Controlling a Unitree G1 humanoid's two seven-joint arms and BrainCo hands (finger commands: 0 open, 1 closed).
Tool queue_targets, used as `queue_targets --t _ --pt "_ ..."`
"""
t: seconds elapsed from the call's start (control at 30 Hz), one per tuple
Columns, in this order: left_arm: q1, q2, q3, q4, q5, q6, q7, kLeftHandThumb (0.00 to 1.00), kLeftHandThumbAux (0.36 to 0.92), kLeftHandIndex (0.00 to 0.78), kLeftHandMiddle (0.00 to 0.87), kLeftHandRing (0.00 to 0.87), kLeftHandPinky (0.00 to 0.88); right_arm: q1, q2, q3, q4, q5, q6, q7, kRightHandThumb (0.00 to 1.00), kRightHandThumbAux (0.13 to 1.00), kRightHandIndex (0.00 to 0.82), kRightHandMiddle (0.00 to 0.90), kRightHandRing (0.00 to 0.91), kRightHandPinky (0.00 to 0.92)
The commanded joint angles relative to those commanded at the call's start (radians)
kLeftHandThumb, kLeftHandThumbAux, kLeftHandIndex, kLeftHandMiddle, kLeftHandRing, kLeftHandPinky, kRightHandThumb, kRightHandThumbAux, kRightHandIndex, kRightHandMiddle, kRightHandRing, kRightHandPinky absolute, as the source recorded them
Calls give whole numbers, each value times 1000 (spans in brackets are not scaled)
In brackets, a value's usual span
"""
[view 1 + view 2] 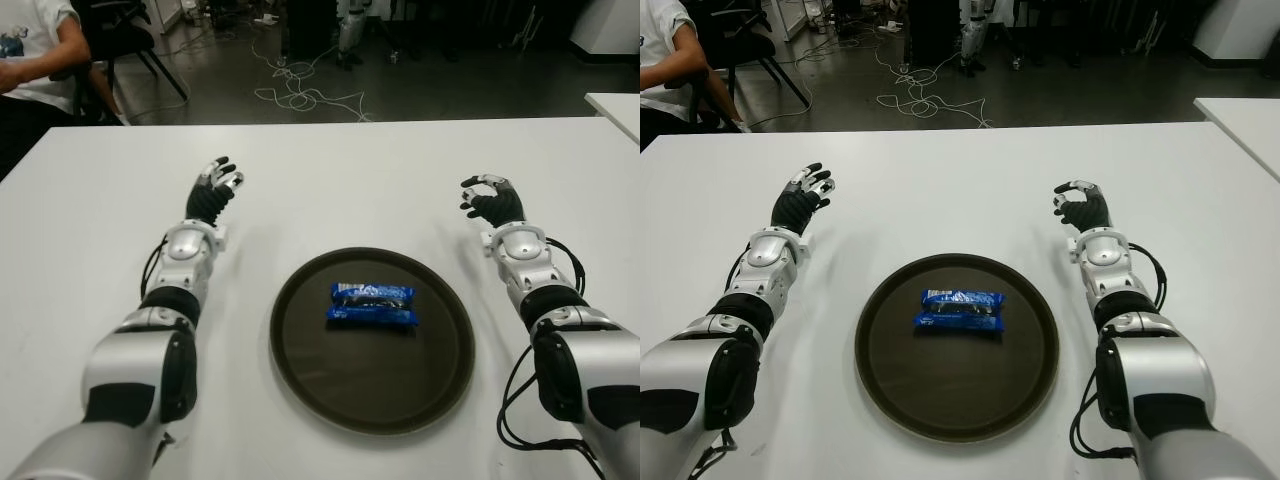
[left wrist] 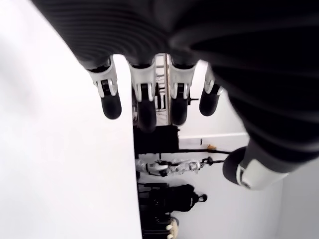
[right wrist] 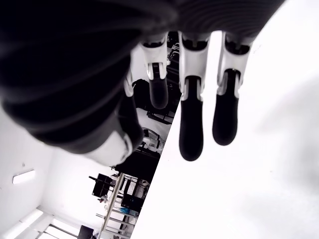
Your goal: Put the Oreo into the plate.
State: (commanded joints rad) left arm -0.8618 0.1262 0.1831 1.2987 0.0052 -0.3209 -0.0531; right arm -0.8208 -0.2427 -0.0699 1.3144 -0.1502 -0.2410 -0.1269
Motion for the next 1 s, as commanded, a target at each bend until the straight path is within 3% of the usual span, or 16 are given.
queue_targets --t 0.73,1.0 --pt "-2 8 -37 0 37 2 -5 132 647 95 179 155 135 1 8 28 1 -23 4 -42 676 729 411 464 494 507" --pt "-1 9 -44 -4 36 -2 -23 122 599 102 181 154 128 2 7 33 2 -30 2 -45 679 728 413 466 492 504"
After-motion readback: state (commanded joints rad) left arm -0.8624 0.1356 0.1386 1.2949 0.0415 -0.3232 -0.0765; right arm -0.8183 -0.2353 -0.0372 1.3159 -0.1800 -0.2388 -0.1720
